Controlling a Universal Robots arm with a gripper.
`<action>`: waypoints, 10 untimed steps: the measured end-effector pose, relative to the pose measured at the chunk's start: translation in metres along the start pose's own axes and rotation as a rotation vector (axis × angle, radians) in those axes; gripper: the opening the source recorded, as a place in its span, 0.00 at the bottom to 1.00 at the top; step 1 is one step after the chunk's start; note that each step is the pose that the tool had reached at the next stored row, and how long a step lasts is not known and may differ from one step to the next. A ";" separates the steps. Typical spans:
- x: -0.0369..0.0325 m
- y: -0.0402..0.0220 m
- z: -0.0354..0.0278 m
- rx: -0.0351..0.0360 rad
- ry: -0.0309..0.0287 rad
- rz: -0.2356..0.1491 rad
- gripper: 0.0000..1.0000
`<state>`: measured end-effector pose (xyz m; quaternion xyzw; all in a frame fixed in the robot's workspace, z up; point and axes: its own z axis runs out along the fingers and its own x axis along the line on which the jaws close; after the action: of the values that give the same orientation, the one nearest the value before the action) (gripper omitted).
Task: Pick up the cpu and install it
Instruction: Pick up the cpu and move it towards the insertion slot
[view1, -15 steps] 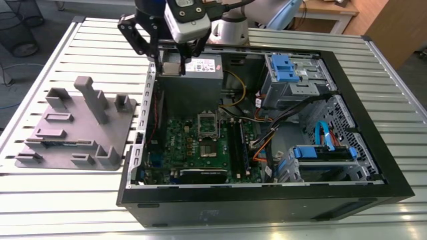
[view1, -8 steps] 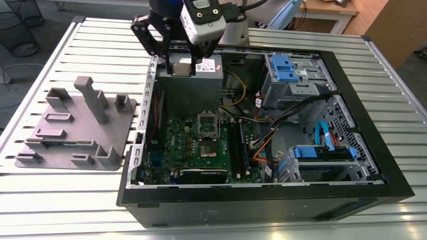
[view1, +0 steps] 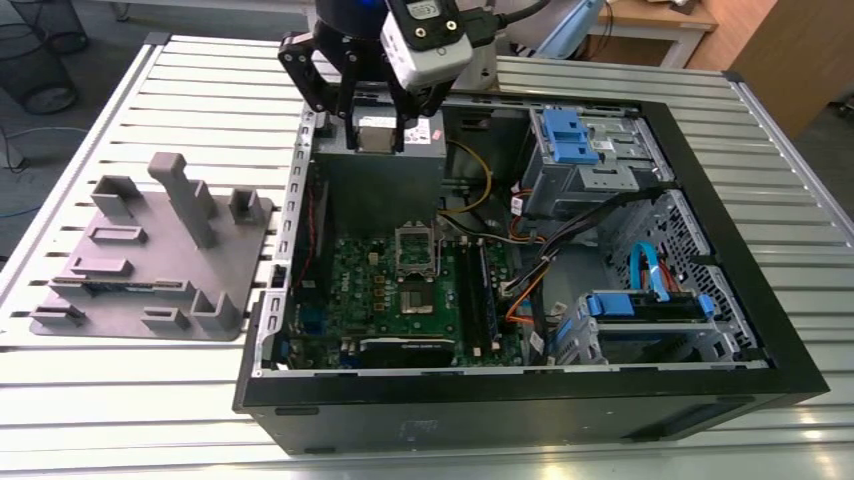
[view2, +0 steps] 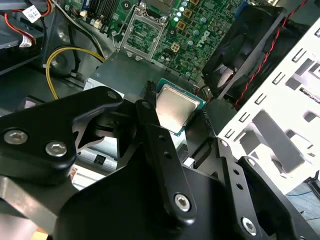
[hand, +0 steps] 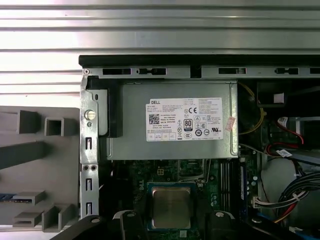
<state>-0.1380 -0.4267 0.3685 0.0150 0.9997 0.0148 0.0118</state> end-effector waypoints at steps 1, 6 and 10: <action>0.0000 0.0000 0.0000 0.0000 0.0000 0.000 0.47; -0.0002 -0.0002 0.0002 0.0000 0.0000 0.000 0.47; -0.0002 -0.0028 0.0013 0.0000 0.0000 0.000 0.47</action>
<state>-0.1379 -0.4295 0.3671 0.0150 0.9997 0.0148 0.0117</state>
